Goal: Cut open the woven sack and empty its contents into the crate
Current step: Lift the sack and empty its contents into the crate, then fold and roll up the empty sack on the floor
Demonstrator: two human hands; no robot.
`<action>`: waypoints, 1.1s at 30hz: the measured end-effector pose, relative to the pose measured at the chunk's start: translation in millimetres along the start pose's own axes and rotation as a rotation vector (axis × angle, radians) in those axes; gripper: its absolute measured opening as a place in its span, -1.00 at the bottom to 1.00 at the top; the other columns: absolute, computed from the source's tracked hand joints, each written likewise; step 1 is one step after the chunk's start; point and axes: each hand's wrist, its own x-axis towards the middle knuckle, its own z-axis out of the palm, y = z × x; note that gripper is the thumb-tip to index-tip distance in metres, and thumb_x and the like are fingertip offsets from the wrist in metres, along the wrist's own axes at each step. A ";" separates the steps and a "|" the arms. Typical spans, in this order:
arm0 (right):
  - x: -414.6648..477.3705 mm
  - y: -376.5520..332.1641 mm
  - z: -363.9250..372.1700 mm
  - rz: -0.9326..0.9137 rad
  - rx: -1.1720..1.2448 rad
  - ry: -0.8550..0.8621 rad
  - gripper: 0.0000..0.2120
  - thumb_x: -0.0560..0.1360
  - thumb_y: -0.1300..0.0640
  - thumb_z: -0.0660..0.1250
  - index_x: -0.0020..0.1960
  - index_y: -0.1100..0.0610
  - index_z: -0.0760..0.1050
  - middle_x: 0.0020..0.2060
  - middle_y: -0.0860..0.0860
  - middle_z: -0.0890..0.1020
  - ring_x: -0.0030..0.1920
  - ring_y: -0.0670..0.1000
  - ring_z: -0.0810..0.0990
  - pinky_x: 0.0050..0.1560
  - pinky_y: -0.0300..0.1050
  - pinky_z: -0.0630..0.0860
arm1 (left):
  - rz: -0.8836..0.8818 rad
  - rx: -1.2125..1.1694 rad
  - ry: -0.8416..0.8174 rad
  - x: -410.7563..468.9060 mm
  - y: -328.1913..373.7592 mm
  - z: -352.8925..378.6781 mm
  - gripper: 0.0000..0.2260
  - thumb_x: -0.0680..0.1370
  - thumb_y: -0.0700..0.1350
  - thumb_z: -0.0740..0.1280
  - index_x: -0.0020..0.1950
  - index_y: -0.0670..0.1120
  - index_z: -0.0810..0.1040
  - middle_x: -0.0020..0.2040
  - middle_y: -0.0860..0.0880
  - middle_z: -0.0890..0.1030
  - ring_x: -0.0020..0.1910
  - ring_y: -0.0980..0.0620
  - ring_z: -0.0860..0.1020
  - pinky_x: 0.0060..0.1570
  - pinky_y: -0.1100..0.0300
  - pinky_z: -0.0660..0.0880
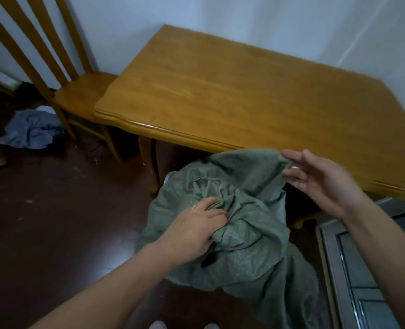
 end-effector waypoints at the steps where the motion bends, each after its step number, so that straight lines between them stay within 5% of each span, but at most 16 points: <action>1: -5.0 -7.5 -0.4 -0.025 -0.025 0.005 -0.52 0.15 -0.09 0.47 0.02 0.09 0.65 -0.20 0.03 0.72 -0.17 -0.08 0.69 -0.03 -0.21 0.62 | 0.020 0.014 0.038 1.9 5.1 -4.8 -0.75 0.46 -0.09 0.20 0.09 0.01 0.55 0.23 0.09 0.58 0.40 -0.12 0.36 0.12 -0.02 0.53; 5: -24.7 -33.3 -8.9 -0.101 -0.037 0.086 -0.62 0.35 -0.04 0.40 0.10 0.10 0.60 -0.12 -0.02 0.73 -0.20 -0.10 0.68 0.04 -0.18 0.61 | 0.104 0.052 0.143 12.7 29.5 -17.6 -0.78 0.43 -0.17 0.37 0.07 -0.04 0.59 0.20 0.05 0.61 0.37 -0.18 0.40 0.18 0.01 0.47; 8: -42.6 -43.6 -12.3 -0.055 -0.298 0.082 -0.23 0.03 -0.32 0.54 0.16 0.01 0.59 0.05 -0.09 0.69 -0.05 -0.09 0.69 0.09 -0.12 0.57 | 0.103 0.039 0.149 18.8 44.5 -22.0 -0.75 0.41 -0.21 0.39 0.08 -0.08 0.59 0.19 0.01 0.61 0.36 -0.22 0.40 0.15 -0.03 0.50; 12: -66.6 -45.7 -6.0 0.167 -0.789 -0.104 0.04 0.10 -0.53 0.34 0.48 -0.19 0.14 0.31 -0.25 0.35 0.27 -0.10 0.44 0.31 0.03 0.40 | -0.007 0.053 0.211 9.8 46.6 -36.1 -0.74 0.39 -0.24 0.39 0.07 -0.10 0.59 0.17 -0.02 0.62 0.33 -0.23 0.43 0.05 -0.07 0.56; 16: -96.4 -18.5 20.2 0.240 -0.943 -0.491 0.20 0.12 -0.33 0.54 0.45 -0.38 -0.26 0.41 -0.30 0.12 0.44 -0.09 0.25 0.36 -0.02 0.38 | -0.231 0.060 0.326 -16.0 47.8 -68.1 -0.71 0.40 -0.26 0.39 0.12 -0.12 0.58 0.20 -0.02 0.60 0.38 -0.19 0.38 0.17 -0.05 0.50; 19: -88.3 12.8 34.8 0.121 -1.030 -0.376 0.31 0.00 -0.37 0.57 0.45 -0.37 -0.27 0.45 -0.13 0.18 0.46 0.01 0.22 0.37 0.16 0.36 | -0.380 0.067 0.418 -36.7 58.4 -86.9 -0.69 0.45 -0.27 0.36 0.18 -0.10 0.55 0.28 0.00 0.54 0.44 -0.13 0.28 0.26 -0.04 0.43; 24: -90.4 35.2 78.9 0.453 -0.572 -0.190 0.10 0.15 -0.33 0.49 0.46 -0.31 -0.15 0.34 -0.09 0.34 0.22 0.15 0.51 -0.09 0.19 0.64 | -0.684 -0.074 0.668 -76.7 81.4 -105.3 -0.62 0.49 -0.36 0.28 0.28 -0.09 0.49 0.35 -0.02 0.46 0.49 -0.08 0.16 0.39 0.04 0.21; 29: -101.7 78.3 130.4 0.639 -0.147 -0.274 -0.09 0.17 -0.36 0.47 0.42 -0.15 0.22 0.29 0.04 0.46 0.16 0.23 0.56 -0.06 0.29 0.60 | -0.798 -0.192 0.904 -119.2 93.1 -99.7 -0.63 0.47 -0.39 0.25 0.21 -0.08 0.53 0.25 -0.04 0.51 0.41 -0.10 0.29 0.36 0.04 0.26; 33: -115.2 86.8 190.2 0.616 0.120 -0.303 -0.24 0.37 -0.45 0.17 0.42 -0.02 0.31 0.31 0.05 0.49 0.32 0.16 0.45 0.16 0.31 0.49 | -0.889 -0.456 1.093 -145.9 89.5 -94.8 -0.72 0.48 -0.32 0.23 0.04 0.02 0.54 0.05 -0.04 0.58 0.09 -0.05 0.52 0.10 0.02 0.51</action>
